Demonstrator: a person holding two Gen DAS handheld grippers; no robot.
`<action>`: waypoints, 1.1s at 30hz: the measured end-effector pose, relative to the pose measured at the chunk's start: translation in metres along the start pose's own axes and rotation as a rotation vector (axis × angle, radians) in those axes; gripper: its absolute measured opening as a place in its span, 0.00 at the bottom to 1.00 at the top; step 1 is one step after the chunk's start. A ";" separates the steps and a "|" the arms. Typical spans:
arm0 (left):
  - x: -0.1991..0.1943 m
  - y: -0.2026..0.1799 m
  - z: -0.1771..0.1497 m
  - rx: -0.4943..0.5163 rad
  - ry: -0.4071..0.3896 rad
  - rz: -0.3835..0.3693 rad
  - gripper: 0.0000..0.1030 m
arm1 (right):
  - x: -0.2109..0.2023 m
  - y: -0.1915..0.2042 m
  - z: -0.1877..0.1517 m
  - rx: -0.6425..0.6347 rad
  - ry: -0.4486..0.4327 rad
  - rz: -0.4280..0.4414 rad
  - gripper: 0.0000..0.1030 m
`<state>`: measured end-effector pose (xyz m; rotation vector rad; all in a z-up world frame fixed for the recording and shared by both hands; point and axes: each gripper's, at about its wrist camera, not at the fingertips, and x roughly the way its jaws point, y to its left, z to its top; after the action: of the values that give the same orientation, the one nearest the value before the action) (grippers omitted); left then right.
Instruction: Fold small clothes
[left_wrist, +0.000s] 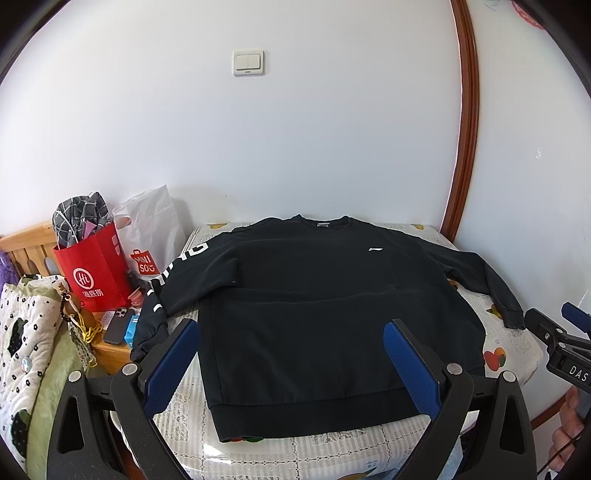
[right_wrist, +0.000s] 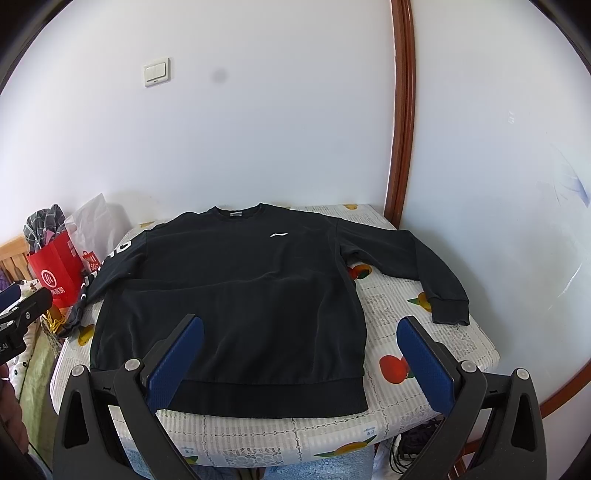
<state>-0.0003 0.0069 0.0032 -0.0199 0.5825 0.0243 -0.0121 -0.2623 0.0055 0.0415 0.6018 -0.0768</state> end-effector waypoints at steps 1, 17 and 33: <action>0.000 0.000 0.000 0.000 0.000 0.000 0.97 | 0.000 0.000 0.000 0.000 0.000 0.000 1.00; 0.000 0.001 0.002 0.001 -0.001 -0.011 0.97 | -0.003 -0.001 0.000 0.000 -0.007 0.002 1.00; 0.067 0.036 0.003 -0.023 0.118 0.007 0.97 | 0.034 0.011 0.006 -0.007 0.032 0.042 1.00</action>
<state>0.0564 0.0442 -0.0321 -0.0423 0.7005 0.0366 0.0204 -0.2538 -0.0091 0.0485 0.6334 -0.0336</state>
